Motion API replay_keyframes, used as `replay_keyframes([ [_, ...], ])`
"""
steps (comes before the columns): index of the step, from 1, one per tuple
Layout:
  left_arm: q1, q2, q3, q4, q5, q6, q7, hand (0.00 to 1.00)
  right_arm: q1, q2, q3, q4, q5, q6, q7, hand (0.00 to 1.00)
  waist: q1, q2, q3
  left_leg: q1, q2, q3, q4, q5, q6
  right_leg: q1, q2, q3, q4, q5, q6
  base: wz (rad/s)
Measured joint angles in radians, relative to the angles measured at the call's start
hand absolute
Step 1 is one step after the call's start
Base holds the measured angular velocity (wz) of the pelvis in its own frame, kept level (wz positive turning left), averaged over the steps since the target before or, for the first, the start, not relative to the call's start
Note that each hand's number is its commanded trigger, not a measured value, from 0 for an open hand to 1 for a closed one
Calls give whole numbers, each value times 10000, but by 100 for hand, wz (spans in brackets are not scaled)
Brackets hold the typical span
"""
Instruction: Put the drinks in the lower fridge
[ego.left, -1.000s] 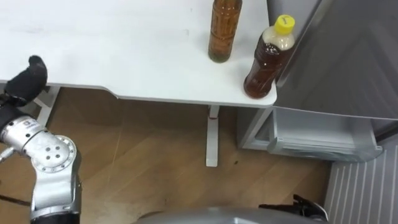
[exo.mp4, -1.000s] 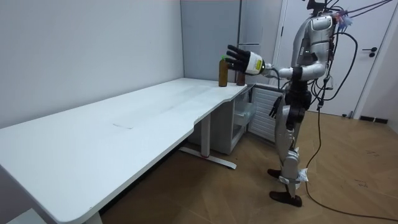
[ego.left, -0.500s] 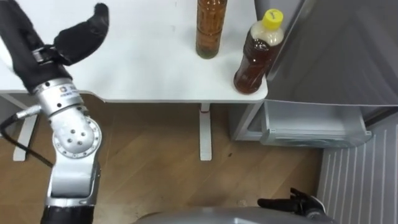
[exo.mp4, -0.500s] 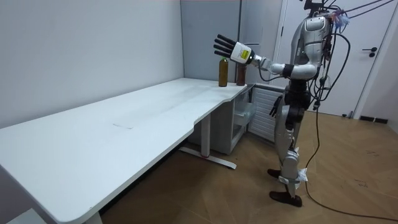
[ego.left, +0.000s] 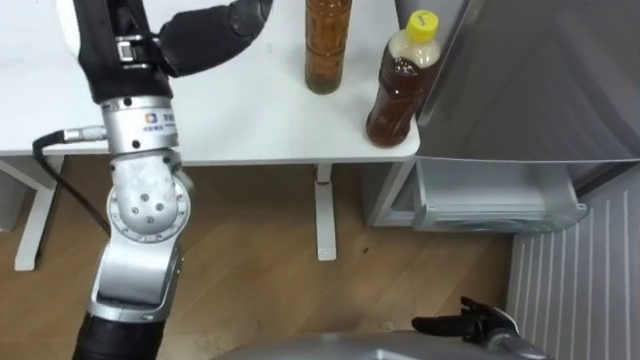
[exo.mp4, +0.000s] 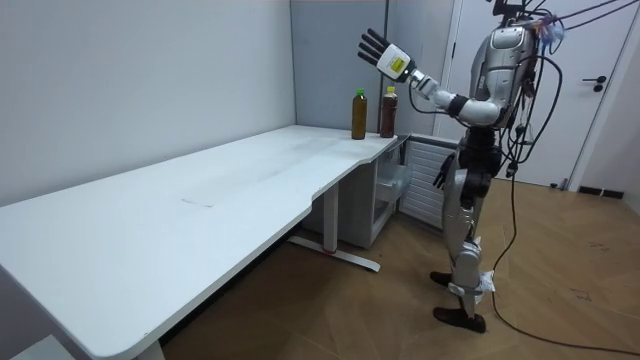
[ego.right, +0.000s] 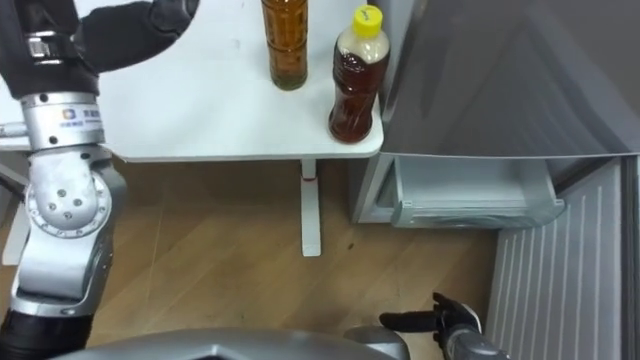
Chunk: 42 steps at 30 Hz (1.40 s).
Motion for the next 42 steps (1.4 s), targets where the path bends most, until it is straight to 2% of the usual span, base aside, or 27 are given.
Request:
replay_keyframes([
  [11,-166,8,-361,-14,-311,60,-1411,0,-132,1,58,-31,-147,10,47,0,-220,12,6,34,-1,77,8,0,0,-39,-2,87,-6,0,1,-2],
  [21,-238,-81,-490,-54,-616,64,-2701,0,-152,-31,66,-11,-184,11,110,0,-249,74,-38,10,2,62,15,0,0,-21,-2,-3,24,1,-1,0],
  [26,-249,-115,-880,-54,-1925,241,-3319,0,-151,-53,239,-64,-171,9,185,0,-250,34,-48,14,3,91,21,0,0,-48,-8,-10,16,1,0,0],
  [29,-249,-118,-974,-54,-2257,349,-3586,0,-150,-53,250,-58,-173,9,226,0,-245,13,-50,32,5,117,24,1,-1,-42,-7,8,15,0,0,0],
  [36,-324,-133,-1253,-53,-2271,383,-4062,0,-161,-37,269,-34,-173,6,290,0,-249,-83,-21,63,6,171,25,1,0,-41,-4,106,16,1,0,-3],
  [42,-328,-136,-1315,-54,-2272,556,-4511,0,-157,-13,270,-39,-167,10,245,0,-253,-121,-23,61,4,193,26,1,-1,-36,-4,116,7,0,0,0],
])
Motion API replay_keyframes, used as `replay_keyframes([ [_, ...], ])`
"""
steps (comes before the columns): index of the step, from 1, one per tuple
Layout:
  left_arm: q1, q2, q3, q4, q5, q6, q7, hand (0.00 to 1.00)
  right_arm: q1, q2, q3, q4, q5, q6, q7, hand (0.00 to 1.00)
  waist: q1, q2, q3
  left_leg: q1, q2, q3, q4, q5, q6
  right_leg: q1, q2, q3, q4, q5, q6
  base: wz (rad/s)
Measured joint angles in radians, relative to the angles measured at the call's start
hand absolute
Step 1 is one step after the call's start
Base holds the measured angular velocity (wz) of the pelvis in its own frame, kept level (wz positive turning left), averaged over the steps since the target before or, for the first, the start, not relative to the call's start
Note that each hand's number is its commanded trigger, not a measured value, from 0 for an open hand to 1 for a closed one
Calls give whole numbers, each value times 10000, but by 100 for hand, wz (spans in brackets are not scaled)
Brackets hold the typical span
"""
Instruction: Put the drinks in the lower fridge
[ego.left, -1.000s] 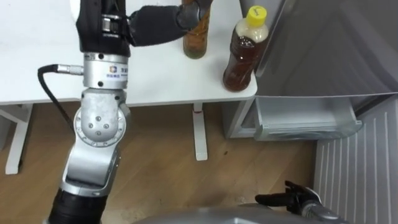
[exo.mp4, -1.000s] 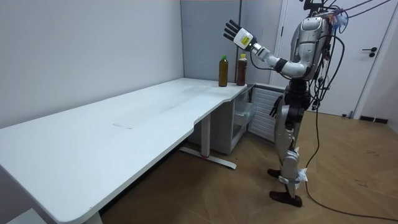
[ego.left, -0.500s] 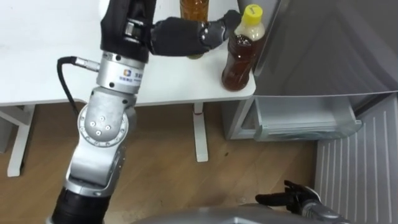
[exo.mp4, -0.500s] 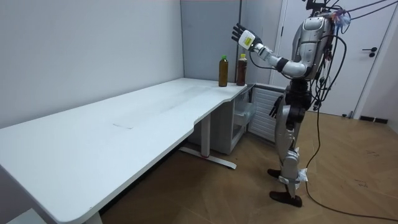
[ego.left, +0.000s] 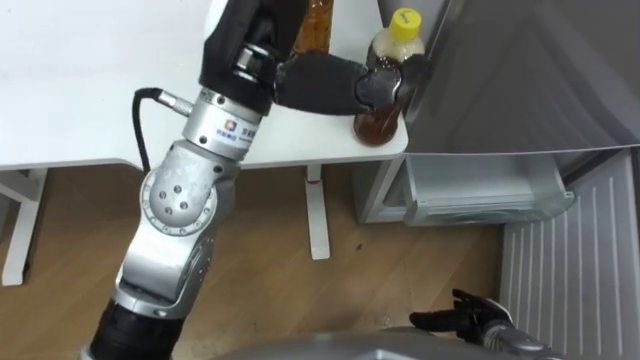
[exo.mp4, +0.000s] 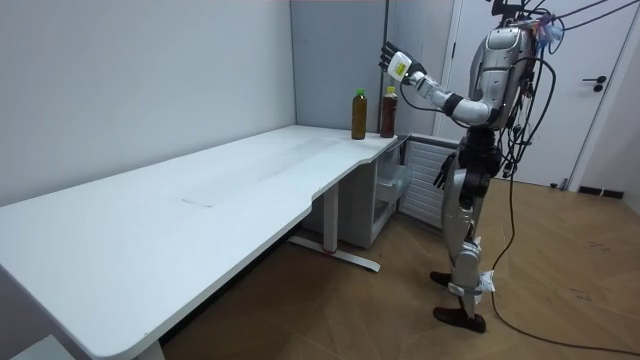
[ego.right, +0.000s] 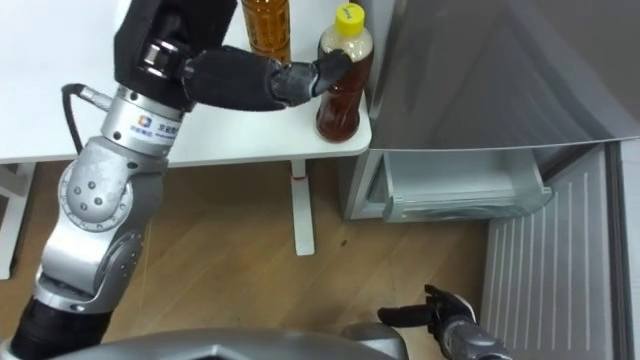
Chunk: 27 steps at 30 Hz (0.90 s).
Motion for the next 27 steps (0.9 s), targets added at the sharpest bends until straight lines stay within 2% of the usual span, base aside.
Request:
replay_keyframes([
  [5,0,-3,-293,0,-5,14,-415,0,-1,6,53,-1,0,1,-66,0,2,-31,-12,0,-2,-8,0,0,0,0,1,18,-10,0,1,0],
  [12,0,-3,-340,1,-4,27,-756,0,-22,9,97,4,-141,0,-150,0,3,-21,-17,-17,2,-10,0,0,0,-12,8,36,-14,0,0,0],
  [21,9,57,-569,45,16,424,-1078,0,-23,7,173,-14,-153,20,-265,0,9,16,-23,-7,17,-18,-5,0,0,-8,15,22,20,2,-3,0],
  [24,24,179,-587,328,29,466,-1090,0,-24,-20,177,-46,-154,77,-301,0,18,80,-22,1,27,-18,-31,-2,-1,7,23,25,51,3,-4,0],
  [27,75,306,-615,417,38,706,-1107,0,-29,-43,178,-53,-154,99,-305,0,26,115,-16,7,41,-21,-60,-4,-3,-3,36,26,70,5,-7,0],
])
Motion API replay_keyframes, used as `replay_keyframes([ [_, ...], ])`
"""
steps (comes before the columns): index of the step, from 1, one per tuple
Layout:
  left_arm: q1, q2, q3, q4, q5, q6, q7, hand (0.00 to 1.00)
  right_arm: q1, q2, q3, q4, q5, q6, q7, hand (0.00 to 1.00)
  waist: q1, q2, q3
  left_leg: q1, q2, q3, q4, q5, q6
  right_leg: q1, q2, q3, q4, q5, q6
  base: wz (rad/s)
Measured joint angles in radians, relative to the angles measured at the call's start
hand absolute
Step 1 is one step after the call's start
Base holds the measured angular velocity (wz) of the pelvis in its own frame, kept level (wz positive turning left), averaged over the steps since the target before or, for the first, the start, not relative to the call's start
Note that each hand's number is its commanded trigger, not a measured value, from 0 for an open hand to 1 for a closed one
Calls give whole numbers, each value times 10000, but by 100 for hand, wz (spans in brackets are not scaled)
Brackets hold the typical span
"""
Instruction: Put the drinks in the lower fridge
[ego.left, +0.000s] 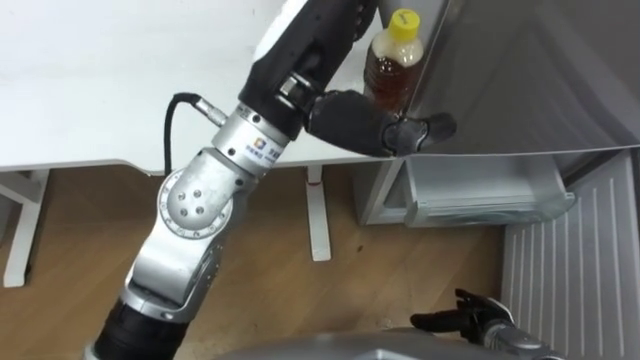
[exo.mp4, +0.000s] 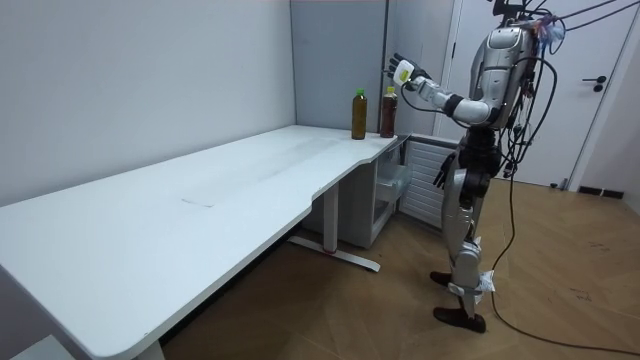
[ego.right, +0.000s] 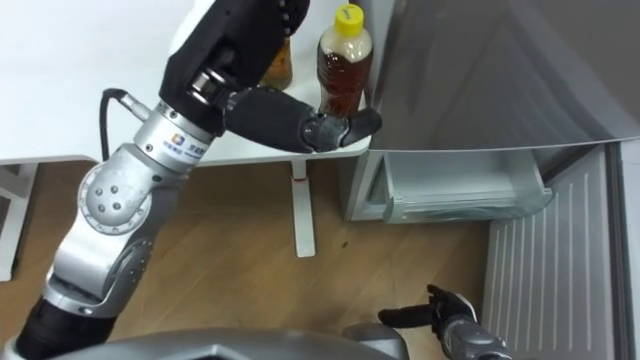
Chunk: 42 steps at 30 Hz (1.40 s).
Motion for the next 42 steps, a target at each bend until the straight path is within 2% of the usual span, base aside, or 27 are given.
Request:
replay_keyframes([
  [7,353,48,-23,1,78,84,12,0,34,-36,174,-140,-1,3,-19,0,-9,27,2,9,9,25,-14,0,0,-7,7,-15,21,1,-1,0],
  [16,355,70,-22,1,83,92,28,0,54,-41,195,-264,-38,24,6,0,-13,51,14,6,11,24,-17,0,-1,-9,7,-28,21,1,-1,0],
  [21,354,70,-23,1,78,101,33,0,55,-59,197,-352,-35,180,16,0,-22,65,14,4,12,23,-22,0,-1,-9,7,-40,19,1,-1,0],
  [30,355,70,-28,20,77,364,73,0,56,-61,203,-383,-36,212,6,0,-27,67,15,7,16,25,-25,0,-1,-7,7,-24,14,1,-1,0],
  [38,343,33,-110,1115,-16,552,89,0,171,-47,198,-632,-73,245,16,0,-30,6,53,9,18,31,-28,1,-1,-8,5,2,16,1,-1,0],
  [42,343,30,-91,1202,-33,669,75,0,295,-38,187,-905,-87,360,53,0,-29,-33,68,11,23,54,-40,0,-1,-23,14,42,16,1,-1,-1],
])
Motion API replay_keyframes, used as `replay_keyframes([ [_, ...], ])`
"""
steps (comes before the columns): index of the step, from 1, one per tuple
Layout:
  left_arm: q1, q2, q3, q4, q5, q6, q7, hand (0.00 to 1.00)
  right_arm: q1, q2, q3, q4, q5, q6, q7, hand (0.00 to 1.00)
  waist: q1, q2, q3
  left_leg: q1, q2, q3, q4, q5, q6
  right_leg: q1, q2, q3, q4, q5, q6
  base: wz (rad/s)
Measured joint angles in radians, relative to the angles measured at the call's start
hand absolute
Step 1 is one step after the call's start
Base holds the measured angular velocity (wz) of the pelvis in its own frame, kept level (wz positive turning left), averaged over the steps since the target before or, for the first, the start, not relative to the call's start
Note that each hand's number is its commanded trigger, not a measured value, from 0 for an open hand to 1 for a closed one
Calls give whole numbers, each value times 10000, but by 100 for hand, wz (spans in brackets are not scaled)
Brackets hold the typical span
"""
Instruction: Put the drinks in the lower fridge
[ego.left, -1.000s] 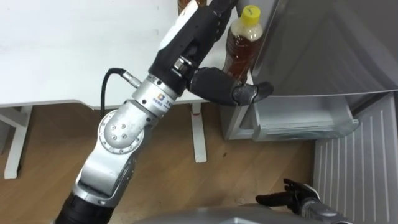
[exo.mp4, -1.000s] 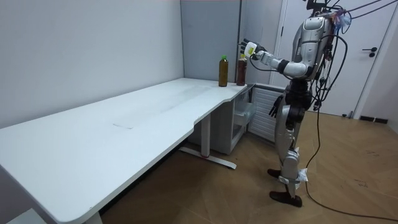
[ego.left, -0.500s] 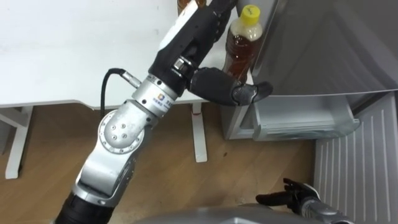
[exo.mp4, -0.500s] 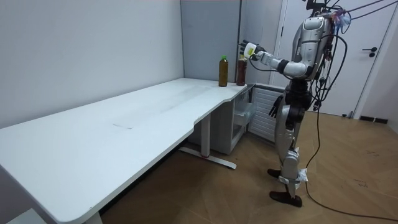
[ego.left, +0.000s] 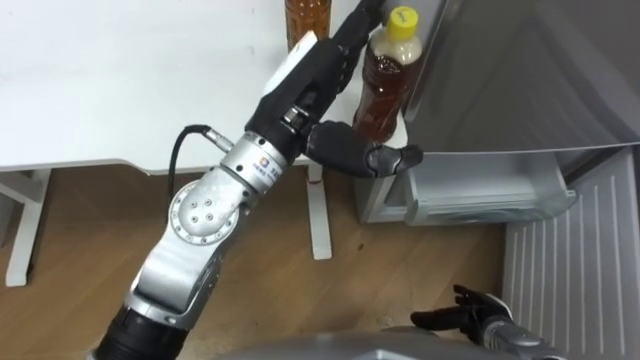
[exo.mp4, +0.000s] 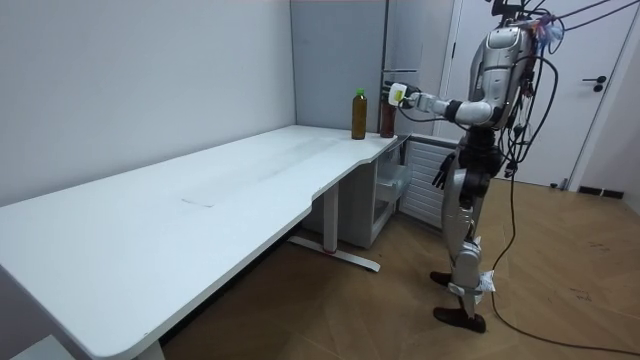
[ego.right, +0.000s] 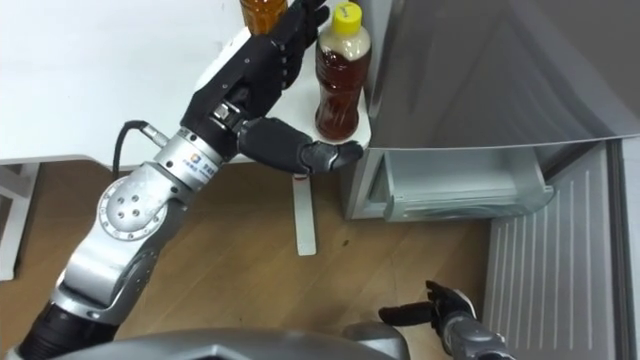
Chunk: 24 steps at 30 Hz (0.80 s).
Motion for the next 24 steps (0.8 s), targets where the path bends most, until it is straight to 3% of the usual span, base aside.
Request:
replay_keyframes([
  [13,-24,-93,171,231,-5,254,-3,0,52,77,-2,-289,-340,125,96,0,-53,-159,-12,-20,9,250,16,1,-1,-87,7,170,9,1,-1,-4],
  [24,-198,-96,208,412,-31,717,-1,0,-32,89,-14,-245,-317,423,96,0,-60,-180,-13,-8,8,257,68,1,-1,-86,2,183,39,0,-1,0],
])
